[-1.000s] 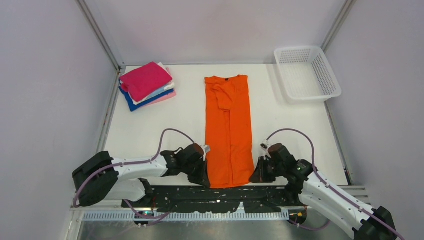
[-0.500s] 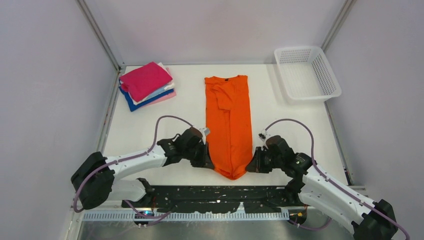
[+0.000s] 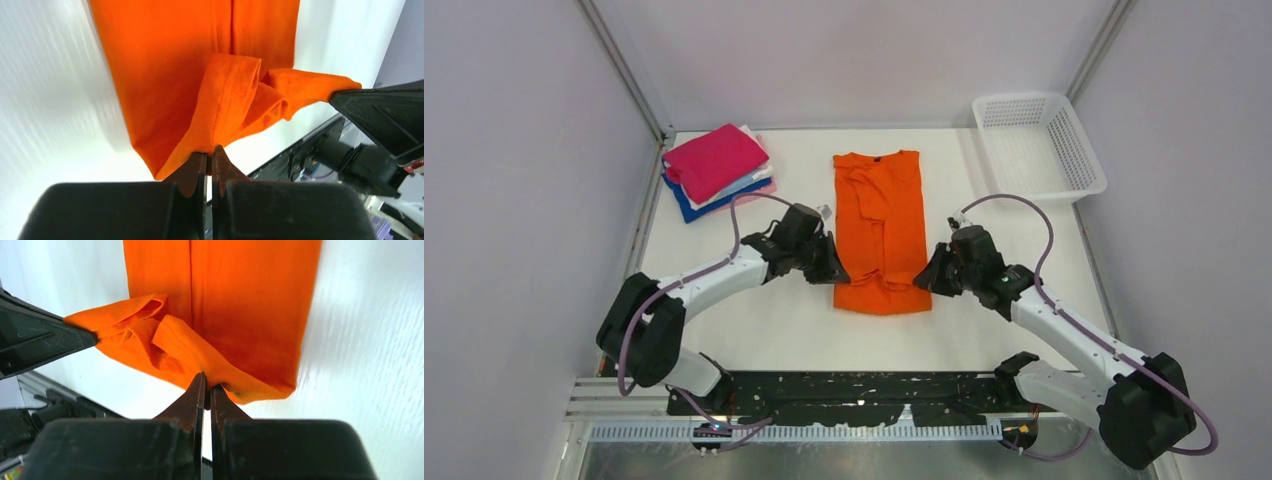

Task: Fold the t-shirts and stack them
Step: Fold the folded rectangular tshirt in 1/3 of the way

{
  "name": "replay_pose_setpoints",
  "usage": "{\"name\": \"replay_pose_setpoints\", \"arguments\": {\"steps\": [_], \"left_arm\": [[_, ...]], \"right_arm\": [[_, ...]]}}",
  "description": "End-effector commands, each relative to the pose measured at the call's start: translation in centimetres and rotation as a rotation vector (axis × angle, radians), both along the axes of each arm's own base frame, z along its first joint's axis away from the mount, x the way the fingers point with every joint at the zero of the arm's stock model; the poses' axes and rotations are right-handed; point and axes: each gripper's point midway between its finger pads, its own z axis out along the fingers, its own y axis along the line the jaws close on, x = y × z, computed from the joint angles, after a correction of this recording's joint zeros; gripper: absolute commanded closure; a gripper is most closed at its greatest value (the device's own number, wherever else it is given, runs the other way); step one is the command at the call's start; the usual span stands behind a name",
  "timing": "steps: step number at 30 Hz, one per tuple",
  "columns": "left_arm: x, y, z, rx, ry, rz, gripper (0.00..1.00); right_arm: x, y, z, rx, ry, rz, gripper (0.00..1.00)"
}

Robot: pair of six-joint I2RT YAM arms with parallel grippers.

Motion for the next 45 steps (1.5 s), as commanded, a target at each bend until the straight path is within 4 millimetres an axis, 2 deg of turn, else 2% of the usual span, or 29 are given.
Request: {"name": "replay_pose_setpoints", "arguments": {"steps": [1, 7, 8, 9, 14, 18, 27, 34, 37, 39, 43, 44, 45], "left_arm": [[3.2, -0.4, 1.4, -0.007, -0.033, -0.001, 1.00], [7.4, 0.3, 1.8, 0.009, -0.055, 0.049, 1.00], [7.9, 0.3, 1.9, 0.011, -0.057, 0.053, 1.00], [8.6, 0.3, 1.9, 0.016, -0.060, 0.057, 1.00], [11.1, 0.3, 1.4, 0.026, -0.048, 0.063, 1.00], [12.4, 0.3, 0.7, 0.039, -0.024, 0.062, 1.00], [14.4, 0.8, -0.3, 0.053, -0.014, 0.087, 0.99], [15.8, 0.7, -1.7, 0.047, 0.011, 0.083, 0.80], [16.9, 0.6, -1.8, 0.025, 0.025, 0.090, 0.69], [18.0, 0.6, -1.1, -0.005, 0.008, 0.107, 0.54], [20.6, 1.0, 2.1, -0.057, -0.077, 0.132, 0.13], [20.9, 1.0, 3.0, -0.071, -0.096, 0.130, 0.05], [21.2, 1.1, 4.0, -0.084, -0.116, 0.129, 0.01]], "right_arm": [[5.2, -0.6, 3.5, -0.002, -0.156, -0.060, 0.95], [8.9, -0.5, 3.5, 0.008, -0.163, -0.058, 0.95], [9.6, -0.4, 4.0, 0.016, -0.181, -0.054, 0.95], [10.2, -0.6, 3.5, 0.010, -0.165, -0.060, 0.95], [13.2, -1.1, 3.7, 0.005, -0.185, -0.088, 0.95], [14.8, -1.5, 3.4, 0.004, -0.183, -0.097, 0.95], [17.1, -1.5, 1.2, 0.026, -0.137, -0.073, 0.95], [18.8, -1.9, -0.6, 0.022, -0.103, -0.102, 0.92], [20.2, -2.3, -1.0, 0.048, -0.099, -0.136, 0.80], [21.4, -2.5, -0.9, 0.058, -0.107, -0.148, 0.76], [23.9, -3.3, 0.6, 0.077, -0.145, -0.168, 0.65], [24.1, -3.3, 0.9, 0.084, -0.148, -0.163, 0.55], [24.2, -3.5, 1.5, 0.087, -0.155, -0.163, 0.49]]}}
